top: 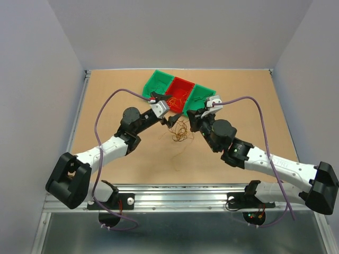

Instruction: Untangle the cables

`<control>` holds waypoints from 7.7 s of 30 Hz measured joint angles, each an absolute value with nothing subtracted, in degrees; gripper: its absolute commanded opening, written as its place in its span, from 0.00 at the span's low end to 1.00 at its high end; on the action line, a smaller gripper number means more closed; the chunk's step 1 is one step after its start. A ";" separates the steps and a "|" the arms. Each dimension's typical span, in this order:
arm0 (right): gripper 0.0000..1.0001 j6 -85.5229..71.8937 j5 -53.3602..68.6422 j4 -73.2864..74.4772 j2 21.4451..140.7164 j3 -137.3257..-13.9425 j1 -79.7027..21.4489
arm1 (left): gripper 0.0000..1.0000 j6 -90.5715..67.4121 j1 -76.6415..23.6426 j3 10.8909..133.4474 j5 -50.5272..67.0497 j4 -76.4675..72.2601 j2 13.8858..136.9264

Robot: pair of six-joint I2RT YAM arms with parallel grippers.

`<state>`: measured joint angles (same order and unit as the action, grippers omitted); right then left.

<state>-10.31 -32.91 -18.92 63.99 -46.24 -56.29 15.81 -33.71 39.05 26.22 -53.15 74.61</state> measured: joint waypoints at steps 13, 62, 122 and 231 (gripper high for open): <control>0.01 -10.31 -33.50 -21.67 64.23 -46.15 -56.29 | 0.90 12.91 -30.02 38.96 44.77 -55.09 81.62; 0.80 -4.38 -24.71 -15.68 63.79 -46.09 -56.29 | 0.00 2.81 -28.01 42.89 42.24 -51.22 75.59; 0.72 4.78 -25.26 -15.46 70.57 -47.03 -51.62 | 0.00 -2.04 -27.24 39.68 29.63 -52.38 65.36; 0.46 -0.12 8.03 -15.49 53.19 -36.14 -47.94 | 0.31 -9.19 -11.18 39.70 27.44 -55.94 70.74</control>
<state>-0.12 8.03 -15.49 53.19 -36.14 -47.94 -9.19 -11.18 39.70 27.44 -55.94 70.74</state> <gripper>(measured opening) 0.377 0.106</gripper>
